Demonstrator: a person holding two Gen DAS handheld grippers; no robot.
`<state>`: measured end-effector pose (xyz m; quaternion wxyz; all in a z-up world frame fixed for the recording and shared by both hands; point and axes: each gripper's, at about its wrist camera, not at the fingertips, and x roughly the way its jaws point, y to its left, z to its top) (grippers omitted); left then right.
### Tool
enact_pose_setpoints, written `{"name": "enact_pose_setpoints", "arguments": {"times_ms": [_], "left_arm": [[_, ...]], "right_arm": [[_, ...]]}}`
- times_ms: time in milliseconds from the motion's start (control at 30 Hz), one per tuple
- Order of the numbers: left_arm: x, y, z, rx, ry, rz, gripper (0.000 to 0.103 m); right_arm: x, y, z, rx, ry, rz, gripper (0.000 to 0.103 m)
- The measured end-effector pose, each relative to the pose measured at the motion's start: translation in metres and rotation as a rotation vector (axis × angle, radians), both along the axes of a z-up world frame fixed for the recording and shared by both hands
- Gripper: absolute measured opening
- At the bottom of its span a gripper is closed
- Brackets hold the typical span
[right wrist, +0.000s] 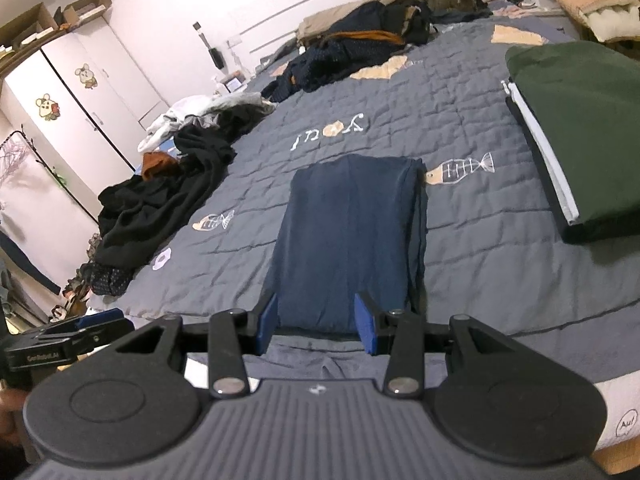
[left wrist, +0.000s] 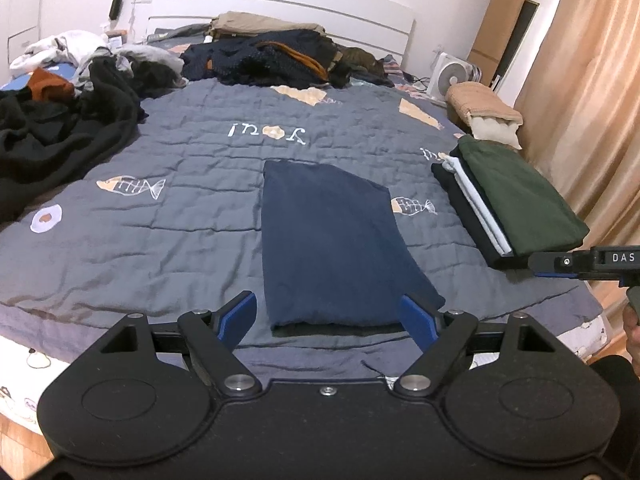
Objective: Fold clothes
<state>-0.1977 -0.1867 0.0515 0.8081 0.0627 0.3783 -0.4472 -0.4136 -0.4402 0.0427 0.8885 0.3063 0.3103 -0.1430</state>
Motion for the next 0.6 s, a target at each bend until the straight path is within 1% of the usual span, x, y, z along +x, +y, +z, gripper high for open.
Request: {"name": "enact_pose_setpoints", "arguments": {"times_ms": [100, 200, 333, 500, 600], "left_arm": [[0.004, -0.003, -0.004, 0.01, 0.014, 0.006, 0.078], [0.006, -0.007, -0.005, 0.022, 0.003, 0.006, 0.078], [0.005, -0.009, -0.004, 0.014, 0.014, 0.012, 0.078], [0.006, -0.018, -0.002, 0.037, -0.007, 0.002, 0.078], [0.009, -0.024, -0.001, 0.041, -0.011, 0.003, 0.079]], "right_arm": [[0.002, -0.002, -0.002, 0.012, 0.004, 0.005, 0.041], [0.003, -0.006, -0.004, 0.012, 0.005, 0.015, 0.041], [0.001, -0.011, -0.006, 0.03, -0.004, 0.002, 0.041], [-0.001, -0.015, -0.005, 0.026, -0.008, 0.009, 0.041], [0.002, -0.022, -0.008, 0.042, -0.011, 0.003, 0.041]]}}
